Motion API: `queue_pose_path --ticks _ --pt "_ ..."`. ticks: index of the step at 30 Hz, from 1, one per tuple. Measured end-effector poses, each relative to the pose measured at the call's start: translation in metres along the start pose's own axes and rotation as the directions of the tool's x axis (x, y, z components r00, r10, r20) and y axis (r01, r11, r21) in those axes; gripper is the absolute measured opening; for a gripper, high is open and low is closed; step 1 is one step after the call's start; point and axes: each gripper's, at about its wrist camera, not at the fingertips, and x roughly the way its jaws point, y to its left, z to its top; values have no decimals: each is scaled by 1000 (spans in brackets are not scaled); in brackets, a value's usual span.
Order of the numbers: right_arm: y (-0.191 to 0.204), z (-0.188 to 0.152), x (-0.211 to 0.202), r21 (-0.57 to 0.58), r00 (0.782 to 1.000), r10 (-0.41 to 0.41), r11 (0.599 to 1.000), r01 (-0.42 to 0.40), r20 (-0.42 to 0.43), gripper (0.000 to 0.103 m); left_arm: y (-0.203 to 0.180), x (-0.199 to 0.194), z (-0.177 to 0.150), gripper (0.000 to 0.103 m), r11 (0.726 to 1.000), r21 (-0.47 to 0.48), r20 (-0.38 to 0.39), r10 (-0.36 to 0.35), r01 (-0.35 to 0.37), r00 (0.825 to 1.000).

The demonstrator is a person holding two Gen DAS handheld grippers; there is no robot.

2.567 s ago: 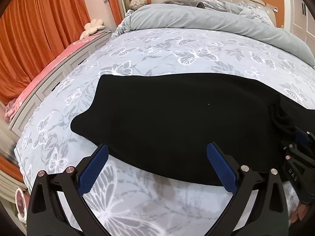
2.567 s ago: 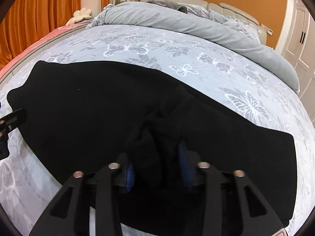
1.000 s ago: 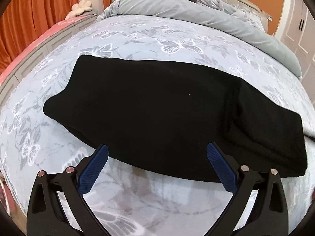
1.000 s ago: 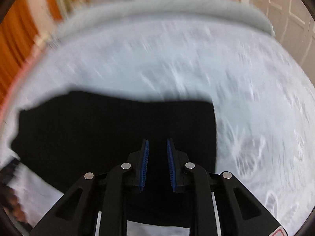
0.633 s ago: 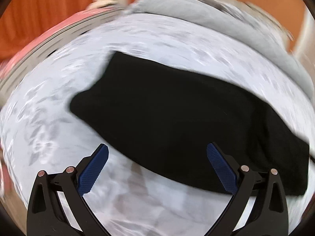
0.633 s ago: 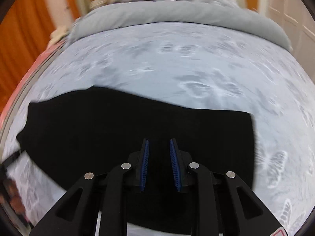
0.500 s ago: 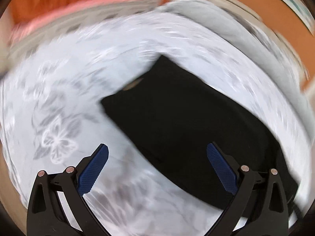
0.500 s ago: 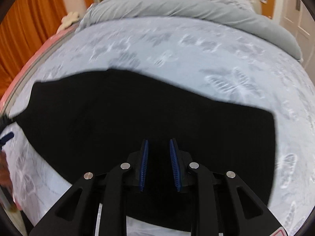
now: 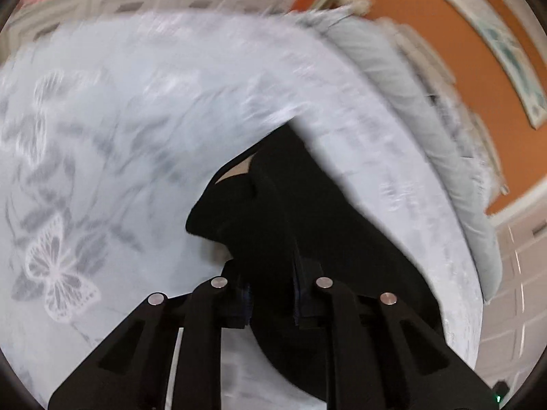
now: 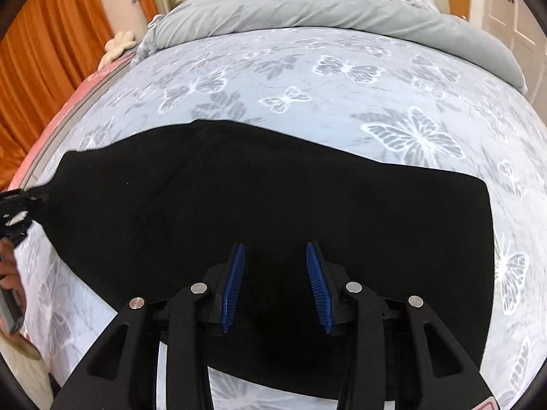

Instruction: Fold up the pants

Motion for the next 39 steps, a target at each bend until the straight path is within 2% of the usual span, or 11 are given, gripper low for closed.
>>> queue_pose_path --ticks 6,11,14,16,19,23,26,29,32,35,39 --pt "-17 1 -6 79 1000 5 997 -6 9 40 -90 -46 -40 14 957 265 72 -143 120 987" --pt "-28 4 -16 116 999 16 993 -20 35 41 -177 -41 -128 16 828 550 3 -133 109 991" --pt "-34 6 -17 134 999 14 991 -19 34 46 -200 -6 -182 37 751 653 -118 -23 95 993" --pt "-37 7 -18 142 999 17 990 -22 30 46 -197 3 -203 52 740 669 -135 23 74 991" --pt "-41 11 -25 157 998 46 986 -53 43 48 -191 -26 -215 98 701 709 -77 -25 73 997" --pt "-30 15 -37 112 991 94 988 -104 92 61 -174 -72 -211 98 639 769 80 -116 13 990" --pt "-17 16 -37 77 981 169 981 -177 99 72 -163 -77 -189 98 680 733 133 -105 -26 986" --pt "-5 14 -22 63 964 261 962 -264 57 74 -142 -63 -151 98 783 621 56 -79 27 995" --pt "9 13 2 101 922 386 918 -385 3 74 -114 -54 -123 98 868 495 18 -61 44 998" --pt "19 17 22 169 895 446 884 -437 -20 74 -100 -49 -102 98 900 435 26 -45 29 999" --pt "28 27 45 275 870 492 842 -464 -40 83 -96 -56 -99 98 894 447 78 -7 -28 997"
